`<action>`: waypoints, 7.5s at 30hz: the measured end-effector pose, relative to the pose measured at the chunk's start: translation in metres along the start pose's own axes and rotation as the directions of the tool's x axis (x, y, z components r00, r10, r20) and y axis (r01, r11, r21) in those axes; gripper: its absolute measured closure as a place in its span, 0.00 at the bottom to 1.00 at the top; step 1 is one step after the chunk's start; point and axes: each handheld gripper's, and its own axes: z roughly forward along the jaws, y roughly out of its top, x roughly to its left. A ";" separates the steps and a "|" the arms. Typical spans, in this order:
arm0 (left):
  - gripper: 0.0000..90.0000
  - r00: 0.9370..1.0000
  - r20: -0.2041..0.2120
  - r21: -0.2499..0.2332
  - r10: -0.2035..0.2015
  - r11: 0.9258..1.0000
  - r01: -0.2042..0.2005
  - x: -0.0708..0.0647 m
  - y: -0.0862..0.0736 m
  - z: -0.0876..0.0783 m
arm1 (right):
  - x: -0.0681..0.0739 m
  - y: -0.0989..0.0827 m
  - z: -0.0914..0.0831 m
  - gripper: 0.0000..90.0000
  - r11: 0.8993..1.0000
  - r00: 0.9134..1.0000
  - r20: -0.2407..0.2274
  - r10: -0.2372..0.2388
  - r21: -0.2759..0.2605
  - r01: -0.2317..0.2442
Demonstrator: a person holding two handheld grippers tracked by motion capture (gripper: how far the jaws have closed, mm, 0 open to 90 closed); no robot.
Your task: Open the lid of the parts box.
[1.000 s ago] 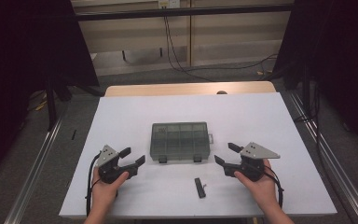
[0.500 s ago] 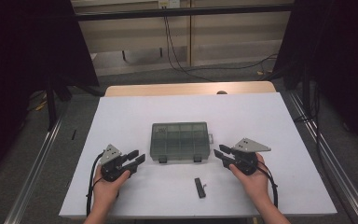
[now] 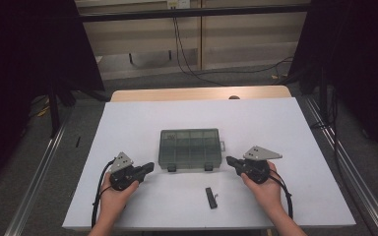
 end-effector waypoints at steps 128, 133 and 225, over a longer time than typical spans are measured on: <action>0.88 0.995 -0.101 -0.085 0.026 0.996 -0.035 -0.010 0.044 0.010 | 0.017 0.007 0.024 1.00 0.997 0.998 -0.013 -0.064 -0.051 0.064; 0.89 0.994 -0.103 -0.095 0.030 0.995 -0.040 -0.009 0.049 0.010 | 0.017 0.006 0.024 1.00 0.997 0.998 -0.012 -0.063 -0.052 0.063; 0.88 0.992 -0.124 -0.076 -0.017 0.997 0.007 0.020 0.111 0.031 | 0.018 0.005 0.027 1.00 0.997 0.999 -0.011 -0.046 -0.066 0.045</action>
